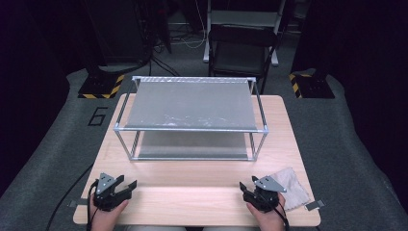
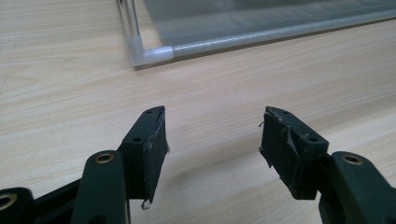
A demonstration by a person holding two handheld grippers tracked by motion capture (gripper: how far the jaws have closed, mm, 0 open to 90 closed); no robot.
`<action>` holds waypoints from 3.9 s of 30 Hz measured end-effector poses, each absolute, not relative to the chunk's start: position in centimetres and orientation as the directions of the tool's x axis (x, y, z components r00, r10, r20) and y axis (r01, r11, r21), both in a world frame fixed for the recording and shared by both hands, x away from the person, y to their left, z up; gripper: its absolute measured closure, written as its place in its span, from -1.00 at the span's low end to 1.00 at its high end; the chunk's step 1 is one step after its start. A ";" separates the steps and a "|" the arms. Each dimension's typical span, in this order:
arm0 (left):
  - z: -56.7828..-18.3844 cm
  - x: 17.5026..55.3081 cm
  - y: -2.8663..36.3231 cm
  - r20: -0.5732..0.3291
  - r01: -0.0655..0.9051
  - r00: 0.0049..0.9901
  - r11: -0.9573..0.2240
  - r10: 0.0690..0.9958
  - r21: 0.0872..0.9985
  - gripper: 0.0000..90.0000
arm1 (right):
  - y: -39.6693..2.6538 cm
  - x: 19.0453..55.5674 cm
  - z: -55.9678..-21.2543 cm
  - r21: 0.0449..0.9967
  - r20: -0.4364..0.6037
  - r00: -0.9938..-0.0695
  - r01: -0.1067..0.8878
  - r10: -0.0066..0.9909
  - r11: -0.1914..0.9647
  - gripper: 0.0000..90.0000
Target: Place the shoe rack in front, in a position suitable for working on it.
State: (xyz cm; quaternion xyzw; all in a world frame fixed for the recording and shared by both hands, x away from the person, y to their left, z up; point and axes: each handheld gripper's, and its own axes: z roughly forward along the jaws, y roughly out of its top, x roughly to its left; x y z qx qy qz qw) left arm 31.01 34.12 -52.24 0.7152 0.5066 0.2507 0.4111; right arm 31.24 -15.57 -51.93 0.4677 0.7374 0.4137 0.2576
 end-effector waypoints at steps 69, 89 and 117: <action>-43.9 40.3 36.8 -0.087 0.488 0.296 -0.072 0.951 0.870 0.44 | -20.5 40.9 -45.3 0.853 0.069 -0.379 0.501 0.923 0.142 0.51; -43.6 40.4 36.6 -0.027 0.484 0.291 -0.123 0.956 0.866 0.81 | -19.5 40.7 -45.2 0.856 0.034 -0.411 0.482 0.911 0.185 0.78; -44.2 38.8 40.3 -0.027 0.491 0.215 -0.084 0.976 0.867 0.81 | -16.5 34.1 -46.0 0.880 0.084 -0.568 0.427 0.819 0.206 0.75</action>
